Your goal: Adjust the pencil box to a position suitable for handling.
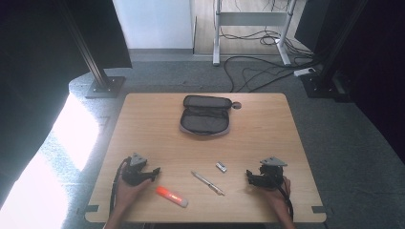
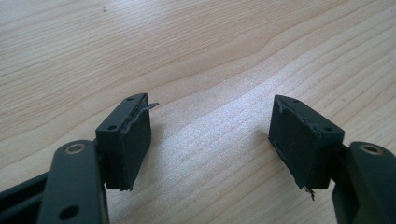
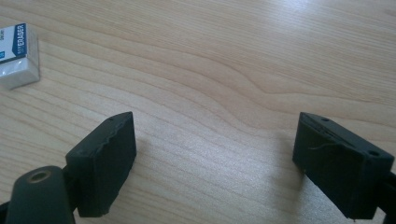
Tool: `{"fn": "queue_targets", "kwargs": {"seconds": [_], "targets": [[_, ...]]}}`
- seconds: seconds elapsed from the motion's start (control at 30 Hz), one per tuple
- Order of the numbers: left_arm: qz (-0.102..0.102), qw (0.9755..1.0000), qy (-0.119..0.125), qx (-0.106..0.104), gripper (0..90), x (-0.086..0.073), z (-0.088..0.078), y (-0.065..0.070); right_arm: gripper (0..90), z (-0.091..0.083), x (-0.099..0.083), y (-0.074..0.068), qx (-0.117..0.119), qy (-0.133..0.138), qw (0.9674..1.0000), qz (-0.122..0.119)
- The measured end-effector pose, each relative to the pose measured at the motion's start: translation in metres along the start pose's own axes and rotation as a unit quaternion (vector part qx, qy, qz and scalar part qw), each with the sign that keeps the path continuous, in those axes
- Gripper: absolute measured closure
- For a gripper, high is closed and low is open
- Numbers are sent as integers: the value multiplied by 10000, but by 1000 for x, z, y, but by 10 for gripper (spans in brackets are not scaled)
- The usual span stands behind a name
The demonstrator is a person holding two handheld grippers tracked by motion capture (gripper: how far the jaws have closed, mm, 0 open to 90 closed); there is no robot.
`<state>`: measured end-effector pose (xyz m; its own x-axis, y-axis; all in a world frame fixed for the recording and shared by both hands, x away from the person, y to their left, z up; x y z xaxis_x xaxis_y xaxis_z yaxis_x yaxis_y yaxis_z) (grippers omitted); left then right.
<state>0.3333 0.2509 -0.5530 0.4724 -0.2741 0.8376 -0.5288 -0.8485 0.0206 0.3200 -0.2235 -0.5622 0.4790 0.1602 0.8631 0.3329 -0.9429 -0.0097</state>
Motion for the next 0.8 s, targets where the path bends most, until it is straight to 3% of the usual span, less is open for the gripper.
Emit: {"fn": "queue_targets", "kwargs": {"seconds": [0.33, 0.8], "targets": [[45, 10000, -17, 1, 288, 1, 2, 1, 144, -1, 0, -2, -106, 27, 9999, 48], [9, 10000, -24, 85, 281, 3, 5, 2, 153, -4, -2, -4, -58, 40, 10000, 38]]}}
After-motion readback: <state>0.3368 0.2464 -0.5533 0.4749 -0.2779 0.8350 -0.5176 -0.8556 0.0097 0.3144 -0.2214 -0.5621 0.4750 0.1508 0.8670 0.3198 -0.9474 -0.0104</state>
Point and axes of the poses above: each handheld gripper's, and its own axes: z roughly forward along the jaws, x roughly out of its top, y roughly to its right, the point moved 1 cm from there along z, roughly forward along the jaws, and after that the axes turned 12 degrees about y, right-handed, at the moved point
